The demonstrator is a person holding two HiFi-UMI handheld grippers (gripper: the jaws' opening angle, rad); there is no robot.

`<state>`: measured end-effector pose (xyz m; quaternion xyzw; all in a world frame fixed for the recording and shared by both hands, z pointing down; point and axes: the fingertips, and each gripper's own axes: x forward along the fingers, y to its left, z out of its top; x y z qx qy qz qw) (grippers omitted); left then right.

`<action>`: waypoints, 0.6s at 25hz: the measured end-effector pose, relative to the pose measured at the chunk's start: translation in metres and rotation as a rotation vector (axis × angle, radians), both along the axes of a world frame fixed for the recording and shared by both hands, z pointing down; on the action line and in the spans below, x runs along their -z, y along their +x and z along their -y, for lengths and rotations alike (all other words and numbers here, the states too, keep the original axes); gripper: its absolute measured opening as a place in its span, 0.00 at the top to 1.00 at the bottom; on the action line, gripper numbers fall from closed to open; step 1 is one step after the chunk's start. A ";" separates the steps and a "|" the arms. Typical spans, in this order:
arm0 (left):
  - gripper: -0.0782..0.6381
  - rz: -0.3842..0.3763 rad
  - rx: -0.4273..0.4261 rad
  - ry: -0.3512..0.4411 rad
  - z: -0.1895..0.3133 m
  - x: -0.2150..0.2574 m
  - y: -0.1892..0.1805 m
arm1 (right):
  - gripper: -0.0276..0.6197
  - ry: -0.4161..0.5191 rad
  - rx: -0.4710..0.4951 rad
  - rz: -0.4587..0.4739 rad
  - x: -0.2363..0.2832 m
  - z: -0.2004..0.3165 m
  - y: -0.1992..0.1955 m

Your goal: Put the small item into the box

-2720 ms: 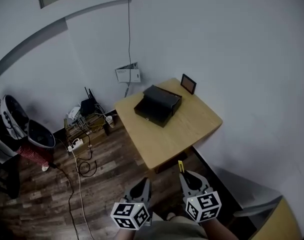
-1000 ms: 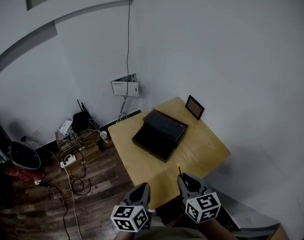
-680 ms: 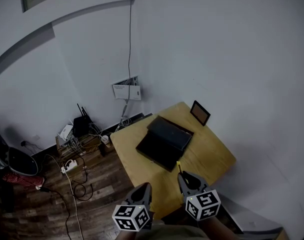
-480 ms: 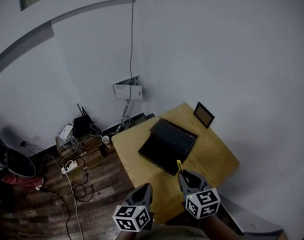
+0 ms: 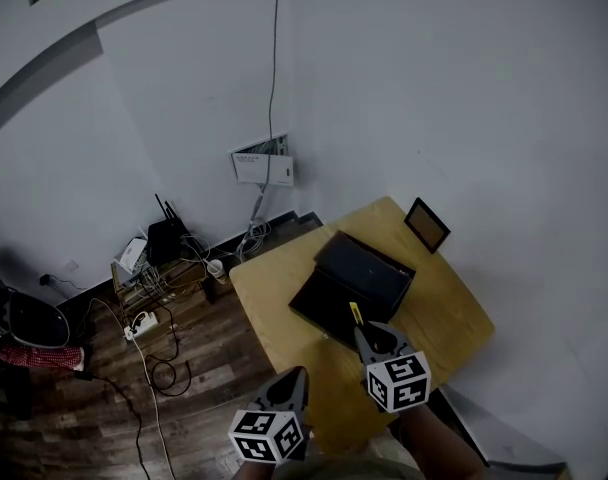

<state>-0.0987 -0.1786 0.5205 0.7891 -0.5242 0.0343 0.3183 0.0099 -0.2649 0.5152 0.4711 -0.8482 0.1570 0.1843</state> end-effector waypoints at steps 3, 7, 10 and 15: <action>0.89 0.004 -0.002 -0.023 0.007 -0.009 -0.001 | 0.90 -0.030 0.013 -0.025 -0.018 0.019 -0.008; 0.89 0.009 -0.009 -0.039 0.012 -0.018 0.002 | 0.90 -0.082 0.038 -0.078 -0.047 0.042 -0.015; 0.89 0.007 -0.002 -0.047 0.016 -0.022 0.004 | 0.90 -0.125 0.063 -0.129 -0.068 0.057 -0.019; 0.89 0.000 0.017 -0.079 0.019 -0.034 0.005 | 0.90 -0.182 0.092 -0.207 -0.102 0.075 -0.022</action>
